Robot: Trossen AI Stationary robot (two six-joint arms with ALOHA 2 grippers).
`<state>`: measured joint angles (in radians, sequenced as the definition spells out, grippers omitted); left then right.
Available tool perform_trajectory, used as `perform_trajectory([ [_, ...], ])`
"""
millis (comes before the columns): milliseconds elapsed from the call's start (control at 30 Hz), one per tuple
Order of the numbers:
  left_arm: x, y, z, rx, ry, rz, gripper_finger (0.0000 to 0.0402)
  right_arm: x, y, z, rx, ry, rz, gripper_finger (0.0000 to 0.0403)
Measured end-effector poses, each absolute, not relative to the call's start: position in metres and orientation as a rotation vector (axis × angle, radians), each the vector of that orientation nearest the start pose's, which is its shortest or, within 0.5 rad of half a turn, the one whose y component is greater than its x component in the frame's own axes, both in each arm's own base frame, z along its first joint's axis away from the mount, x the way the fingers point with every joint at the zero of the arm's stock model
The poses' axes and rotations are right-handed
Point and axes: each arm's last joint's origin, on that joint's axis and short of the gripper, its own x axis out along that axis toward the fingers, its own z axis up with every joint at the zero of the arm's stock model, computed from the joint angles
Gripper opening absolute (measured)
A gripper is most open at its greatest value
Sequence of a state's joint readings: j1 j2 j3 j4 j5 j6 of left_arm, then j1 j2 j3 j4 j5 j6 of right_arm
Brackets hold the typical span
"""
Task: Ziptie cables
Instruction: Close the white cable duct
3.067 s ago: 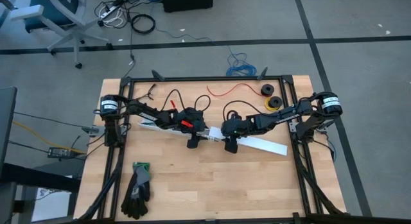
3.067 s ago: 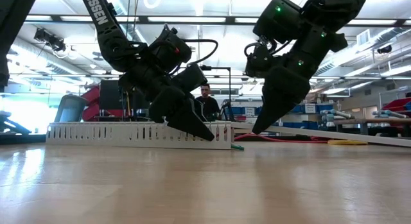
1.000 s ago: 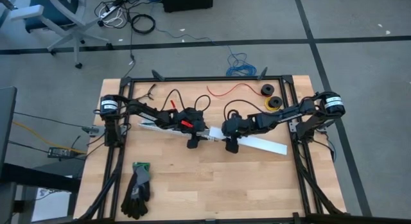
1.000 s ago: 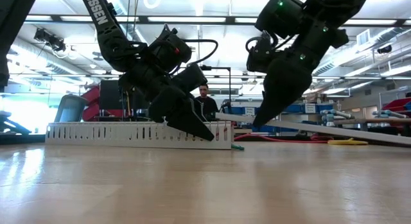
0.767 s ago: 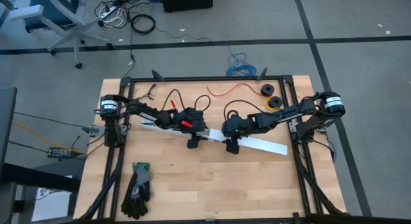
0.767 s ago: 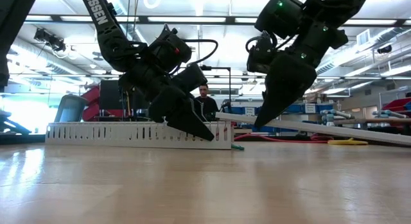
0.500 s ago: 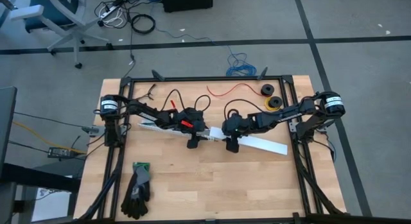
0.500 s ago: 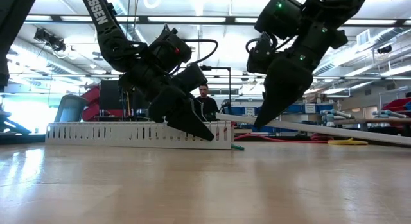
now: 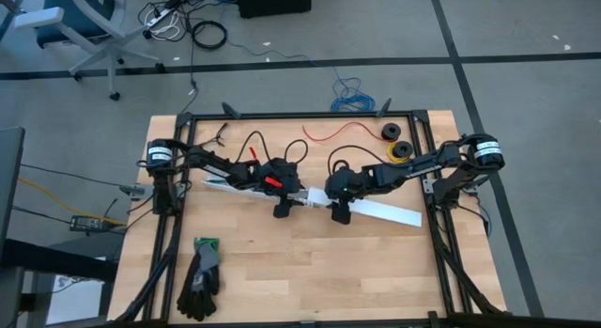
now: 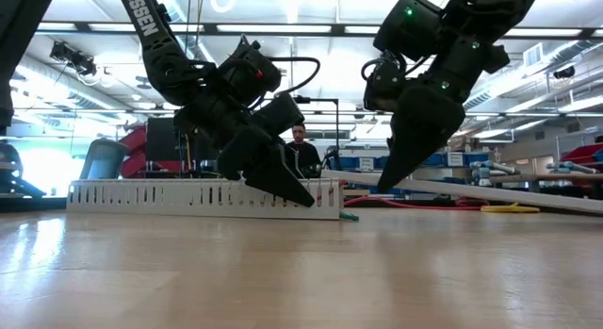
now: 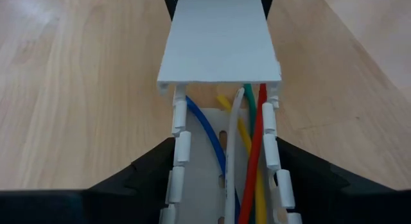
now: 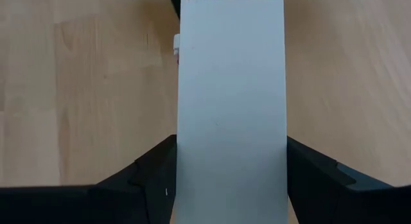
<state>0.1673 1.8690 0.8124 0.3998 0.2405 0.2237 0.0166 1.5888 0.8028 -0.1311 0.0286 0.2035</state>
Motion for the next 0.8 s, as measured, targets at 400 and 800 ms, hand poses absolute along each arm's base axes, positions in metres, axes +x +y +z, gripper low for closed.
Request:
perform_trajectory([
  [400,0.343,0.051,0.114,0.08,0.63,-0.141,0.0243,0.304,0.003,0.153,0.154,0.903,-0.122,0.0231],
  [800,0.343,0.051,0.114,0.082,0.63,-0.141,0.0243,0.299,-0.002,0.171,0.168,0.847,-0.089,0.0231],
])
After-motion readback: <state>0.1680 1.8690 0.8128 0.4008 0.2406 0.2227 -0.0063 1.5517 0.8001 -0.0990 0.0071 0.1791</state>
